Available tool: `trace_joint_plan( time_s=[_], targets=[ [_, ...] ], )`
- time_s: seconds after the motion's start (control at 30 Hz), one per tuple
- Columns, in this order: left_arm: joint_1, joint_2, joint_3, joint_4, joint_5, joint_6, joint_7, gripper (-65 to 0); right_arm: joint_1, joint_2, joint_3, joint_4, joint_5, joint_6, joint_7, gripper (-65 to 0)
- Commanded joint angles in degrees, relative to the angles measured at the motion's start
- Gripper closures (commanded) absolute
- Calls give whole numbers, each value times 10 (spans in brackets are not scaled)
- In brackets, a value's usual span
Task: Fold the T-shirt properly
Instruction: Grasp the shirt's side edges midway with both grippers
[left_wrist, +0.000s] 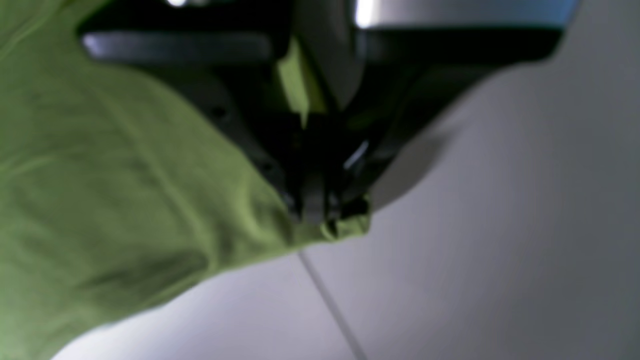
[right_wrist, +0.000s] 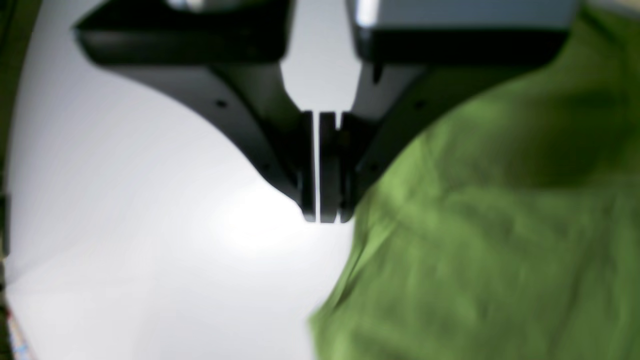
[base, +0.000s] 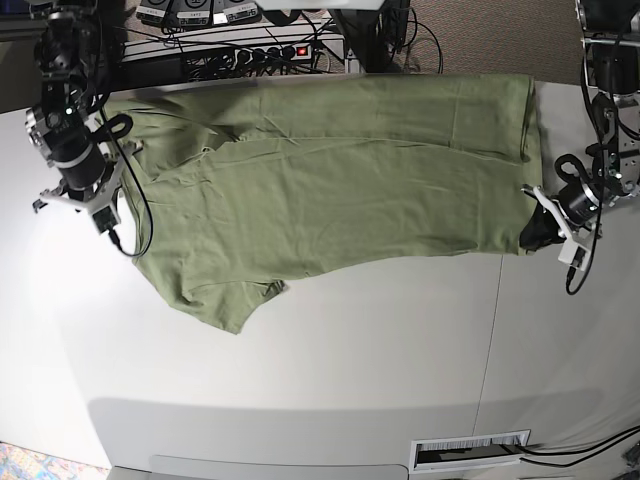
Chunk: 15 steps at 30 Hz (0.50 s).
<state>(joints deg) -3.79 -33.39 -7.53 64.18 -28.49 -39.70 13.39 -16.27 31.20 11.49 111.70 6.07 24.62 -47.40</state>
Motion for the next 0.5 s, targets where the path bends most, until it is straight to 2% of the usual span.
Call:
trace_joint_plan(
  time_s=[0.0, 0.17, 0.27, 0.33, 0.47],
  targets=[
    [-11, -12, -5, 16, -23, -3, -7, 0, 17, 5, 6, 0, -1, -5, 16, -25],
    [-9, -12, -5, 52, -90, -3, 68, 0, 91, -26, 6, -69, 2, -4, 36, -41],
    [-4, -12, -5, 72, -140, -3, 105, 0, 135, -36, 6, -111, 17, -4, 41, -136],
    [2, -12, -5, 88, -169, -3, 128, 0, 164, -42, 6, -142, 26, -4, 45, -174],
    [23, -12, -5, 124, -194, -3, 158, 0, 221, -50, 3, -206, 36, -3, 61, -175]
  ],
)
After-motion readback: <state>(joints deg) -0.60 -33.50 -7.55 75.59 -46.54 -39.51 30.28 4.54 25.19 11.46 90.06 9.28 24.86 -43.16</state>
